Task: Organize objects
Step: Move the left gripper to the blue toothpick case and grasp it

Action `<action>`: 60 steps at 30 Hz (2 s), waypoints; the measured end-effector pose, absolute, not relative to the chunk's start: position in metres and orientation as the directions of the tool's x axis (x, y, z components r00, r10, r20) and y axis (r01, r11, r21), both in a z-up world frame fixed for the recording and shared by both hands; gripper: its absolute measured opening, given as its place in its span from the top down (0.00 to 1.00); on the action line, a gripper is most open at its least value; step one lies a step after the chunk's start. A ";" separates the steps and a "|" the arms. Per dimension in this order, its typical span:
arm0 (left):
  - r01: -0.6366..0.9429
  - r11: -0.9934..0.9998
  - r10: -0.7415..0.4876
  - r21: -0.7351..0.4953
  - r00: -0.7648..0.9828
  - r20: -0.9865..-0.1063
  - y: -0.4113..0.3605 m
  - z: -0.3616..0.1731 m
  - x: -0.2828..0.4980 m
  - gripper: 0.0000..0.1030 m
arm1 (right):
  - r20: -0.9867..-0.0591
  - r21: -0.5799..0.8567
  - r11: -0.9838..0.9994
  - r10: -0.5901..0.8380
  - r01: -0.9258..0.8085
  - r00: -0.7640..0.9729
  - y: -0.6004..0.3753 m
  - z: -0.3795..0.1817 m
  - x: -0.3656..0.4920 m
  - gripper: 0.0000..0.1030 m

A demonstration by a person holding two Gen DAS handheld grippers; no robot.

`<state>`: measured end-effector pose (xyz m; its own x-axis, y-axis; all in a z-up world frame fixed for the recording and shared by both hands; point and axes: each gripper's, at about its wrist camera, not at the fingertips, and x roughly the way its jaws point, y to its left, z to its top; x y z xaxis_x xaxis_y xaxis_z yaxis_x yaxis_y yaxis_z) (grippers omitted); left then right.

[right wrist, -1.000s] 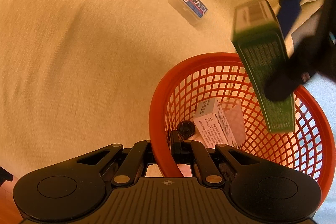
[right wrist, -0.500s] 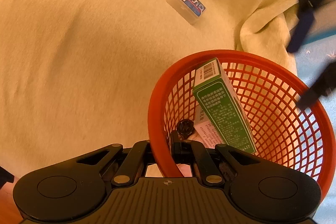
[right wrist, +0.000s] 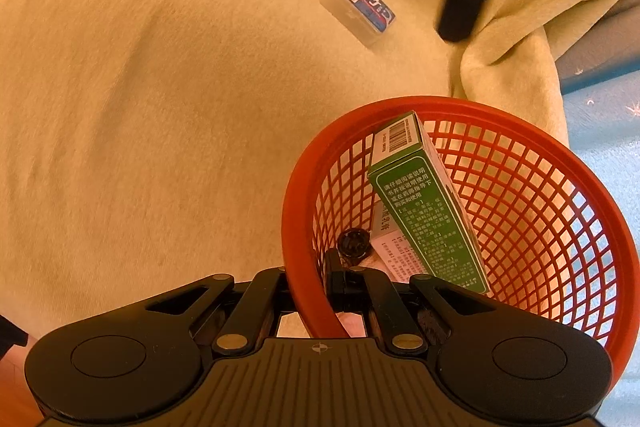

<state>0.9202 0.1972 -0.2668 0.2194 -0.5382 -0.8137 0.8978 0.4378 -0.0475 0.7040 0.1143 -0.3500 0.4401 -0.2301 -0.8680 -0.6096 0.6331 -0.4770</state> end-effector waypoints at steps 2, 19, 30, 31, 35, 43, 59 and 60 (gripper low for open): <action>0.889 0.457 -0.520 -0.032 0.238 -0.821 0.206 -0.269 0.924 0.42 | -0.868 -0.477 0.633 -0.233 -0.610 0.438 0.114 -0.350 0.704 1.00; 0.832 0.554 -0.415 0.023 0.301 -0.859 0.249 -0.293 0.953 0.40 | -0.869 -0.480 0.626 -0.242 -0.615 0.432 0.115 -0.349 0.708 1.00; 0.826 0.564 -0.400 0.027 0.302 -0.865 0.255 -0.299 0.959 0.40 | -0.869 -0.478 0.625 -0.236 -0.617 0.434 0.117 -0.349 0.710 1.00; 0.826 0.564 -0.399 0.029 0.303 -0.866 0.255 -0.300 0.960 0.40 | -0.869 -0.479 0.618 -0.231 -0.623 0.438 0.117 -0.349 0.711 1.00; 0.825 0.564 -0.392 0.037 0.307 -0.867 0.255 -0.303 0.965 0.40 | -0.869 -0.477 0.620 -0.228 -0.623 0.439 0.116 -0.349 0.712 1.00; 0.811 0.582 -0.371 0.049 0.319 -0.872 0.258 -0.319 0.982 0.39 | -0.867 -0.477 0.622 -0.221 -0.621 0.446 0.115 -0.348 0.716 1.00; 0.840 0.531 -0.343 0.107 0.329 -0.880 0.238 -0.368 1.019 0.31 | -0.863 -0.481 0.614 -0.210 -0.625 0.459 0.109 -0.345 0.724 1.00; 0.841 0.531 -0.344 0.104 0.327 -0.880 0.237 -0.371 1.021 0.31 | -0.863 -0.481 0.616 -0.208 -0.624 0.460 0.108 -0.345 0.724 1.00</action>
<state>1.0214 0.2369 -0.3712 0.3265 -0.3442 -0.8803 0.8410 0.5308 0.1044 0.7242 0.1084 -0.3450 0.4596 -0.2083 -0.8634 -0.6244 0.6155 -0.4809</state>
